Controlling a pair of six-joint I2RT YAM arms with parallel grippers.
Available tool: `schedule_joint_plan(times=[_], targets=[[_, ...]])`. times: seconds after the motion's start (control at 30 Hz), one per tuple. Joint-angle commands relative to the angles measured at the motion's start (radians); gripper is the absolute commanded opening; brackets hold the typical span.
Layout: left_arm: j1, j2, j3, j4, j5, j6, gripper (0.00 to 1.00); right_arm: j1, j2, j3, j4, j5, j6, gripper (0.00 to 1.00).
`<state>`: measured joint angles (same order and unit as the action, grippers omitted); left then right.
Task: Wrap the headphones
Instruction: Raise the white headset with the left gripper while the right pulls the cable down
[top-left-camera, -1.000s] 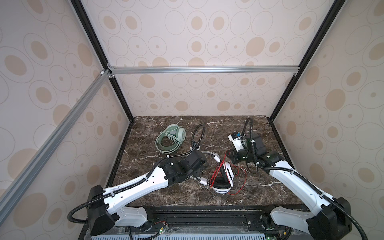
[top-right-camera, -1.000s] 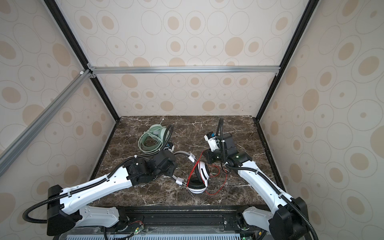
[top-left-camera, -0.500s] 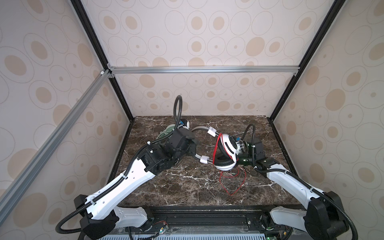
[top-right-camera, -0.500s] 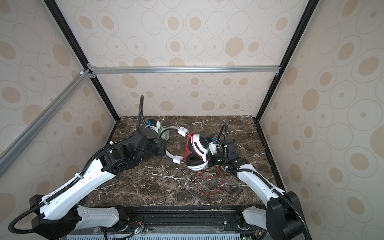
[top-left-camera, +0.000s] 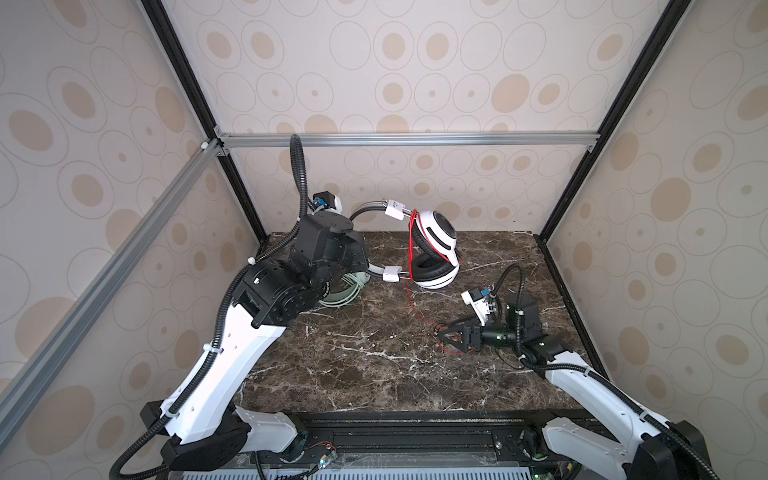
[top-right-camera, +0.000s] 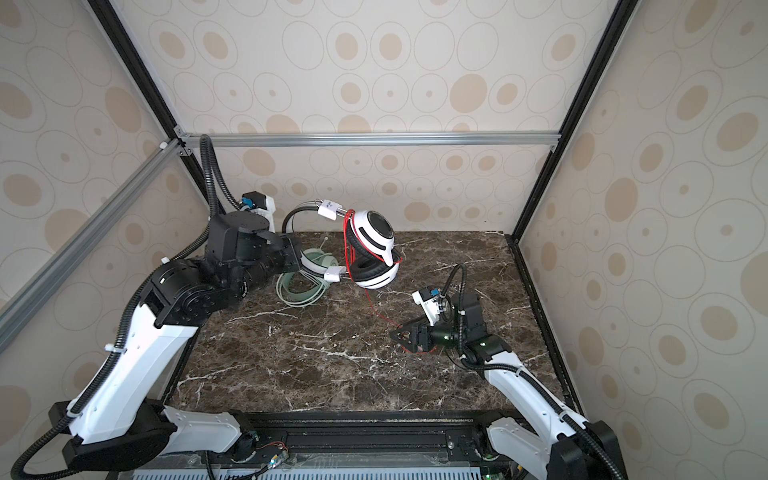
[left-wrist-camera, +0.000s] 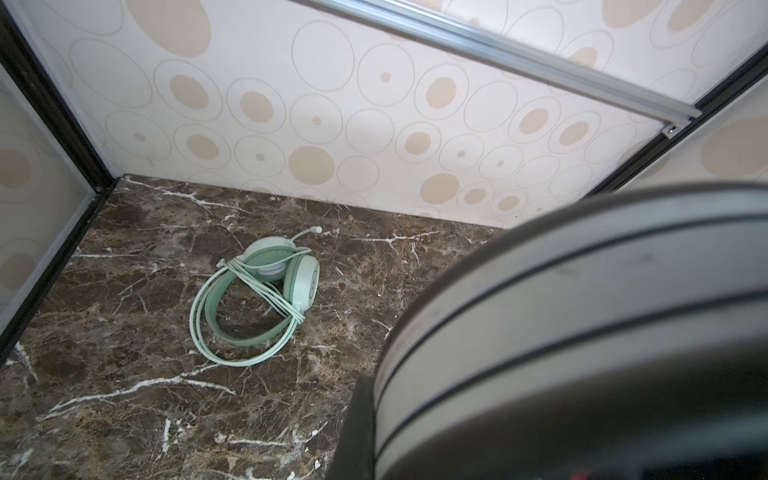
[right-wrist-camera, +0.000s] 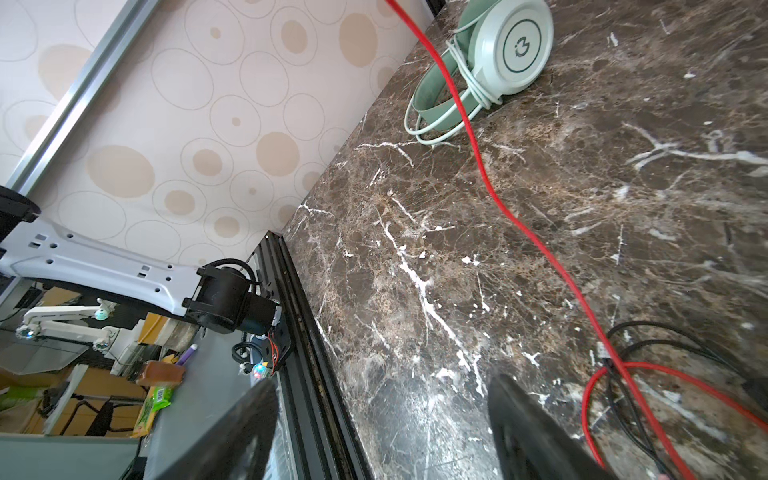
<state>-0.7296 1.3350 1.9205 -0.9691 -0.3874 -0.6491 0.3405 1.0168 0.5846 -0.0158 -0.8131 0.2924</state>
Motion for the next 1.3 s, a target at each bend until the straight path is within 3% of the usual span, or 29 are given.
schedule_joint_plan(times=[0.0, 0.27, 0.5, 0.83, 0.9, 1.0, 1.27], targets=[[0.005, 0.002, 0.072, 0.021, -0.025, -0.006, 0.00, 0.010, 0.015, 0.010, -0.008, 0.085, -0.027, 0.81], [0.007, 0.010, 0.072, 0.034, -0.007, -0.009, 0.00, 0.139, 0.150, 0.090, -0.039, 0.268, -0.214, 0.80], [0.007, 0.005, 0.071, 0.033, -0.010, -0.014, 0.00, 0.198, 0.303, 0.161, -0.037, 0.285, -0.279, 0.60], [0.007, 0.011, 0.105, 0.013, -0.016, -0.014, 0.00, 0.229, 0.360, 0.196, -0.014, 0.346, -0.292, 0.59], [0.007, 0.013, 0.107, 0.013, -0.014, -0.016, 0.00, 0.230, 0.361, 0.201, -0.013, 0.386, -0.286, 0.54], [0.006, 0.013, 0.109, 0.012, -0.009, -0.019, 0.00, 0.229, 0.360, 0.201, -0.019, 0.395, -0.292, 0.36], [0.007, 0.018, 0.140, -0.008, -0.027, -0.031, 0.00, 0.261, 0.328, 0.187, -0.106, 0.375, -0.329, 0.19]])
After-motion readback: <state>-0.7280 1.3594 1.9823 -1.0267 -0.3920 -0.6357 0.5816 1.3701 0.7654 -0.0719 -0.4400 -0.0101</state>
